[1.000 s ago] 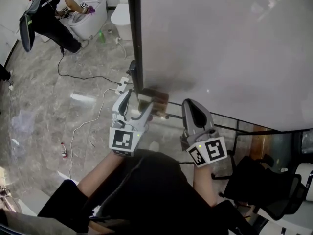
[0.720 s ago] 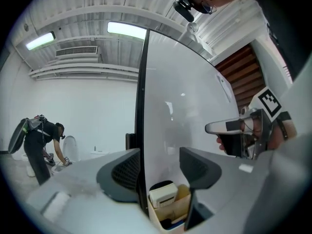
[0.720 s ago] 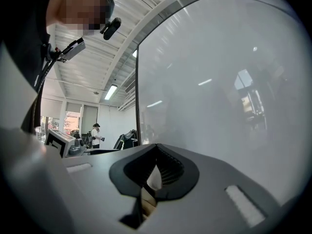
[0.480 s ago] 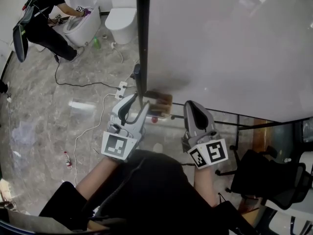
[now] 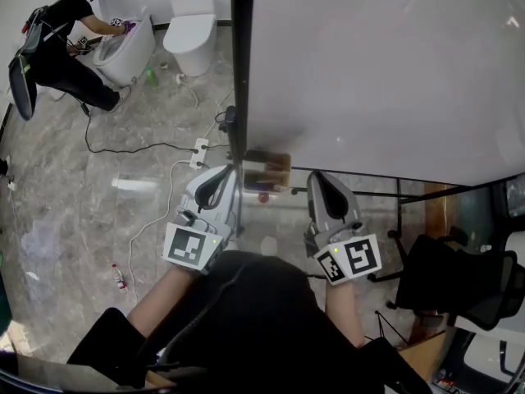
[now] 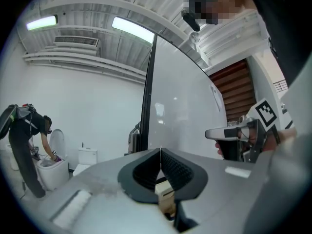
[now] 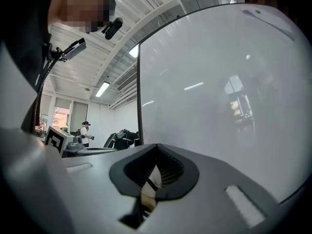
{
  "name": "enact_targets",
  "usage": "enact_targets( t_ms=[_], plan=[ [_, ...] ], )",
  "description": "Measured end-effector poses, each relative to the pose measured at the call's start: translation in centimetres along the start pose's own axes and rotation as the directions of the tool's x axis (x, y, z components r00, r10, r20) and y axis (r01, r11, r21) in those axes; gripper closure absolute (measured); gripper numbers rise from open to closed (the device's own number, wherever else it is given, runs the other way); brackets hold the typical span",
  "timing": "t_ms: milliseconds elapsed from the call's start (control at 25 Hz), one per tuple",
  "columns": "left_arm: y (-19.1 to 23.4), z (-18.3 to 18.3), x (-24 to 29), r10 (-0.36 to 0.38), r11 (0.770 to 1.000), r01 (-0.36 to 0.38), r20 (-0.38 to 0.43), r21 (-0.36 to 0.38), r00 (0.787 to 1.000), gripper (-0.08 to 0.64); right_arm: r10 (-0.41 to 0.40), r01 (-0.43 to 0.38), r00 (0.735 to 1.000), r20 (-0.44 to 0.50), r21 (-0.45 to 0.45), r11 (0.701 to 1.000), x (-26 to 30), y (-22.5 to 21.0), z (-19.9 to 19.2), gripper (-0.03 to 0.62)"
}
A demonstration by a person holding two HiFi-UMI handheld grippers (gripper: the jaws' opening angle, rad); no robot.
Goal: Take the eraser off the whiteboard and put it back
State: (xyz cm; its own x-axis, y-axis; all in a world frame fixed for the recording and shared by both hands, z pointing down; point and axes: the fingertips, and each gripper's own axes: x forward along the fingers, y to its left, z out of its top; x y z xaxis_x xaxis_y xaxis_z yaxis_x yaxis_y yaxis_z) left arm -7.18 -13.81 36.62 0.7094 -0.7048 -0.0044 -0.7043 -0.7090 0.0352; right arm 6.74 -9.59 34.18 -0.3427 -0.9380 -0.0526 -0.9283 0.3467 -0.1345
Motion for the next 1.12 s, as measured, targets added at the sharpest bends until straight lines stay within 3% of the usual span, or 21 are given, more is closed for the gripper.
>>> enact_targets(
  t_ms=[1120],
  plan=[
    [1.5,-1.4,-2.0,-0.084,0.996,0.083,-0.039,-0.025,0.996,0.555,-0.104,0.102,0.994,-0.024,-0.052,0.993,-0.9,2.6,-0.8,0.583]
  ],
)
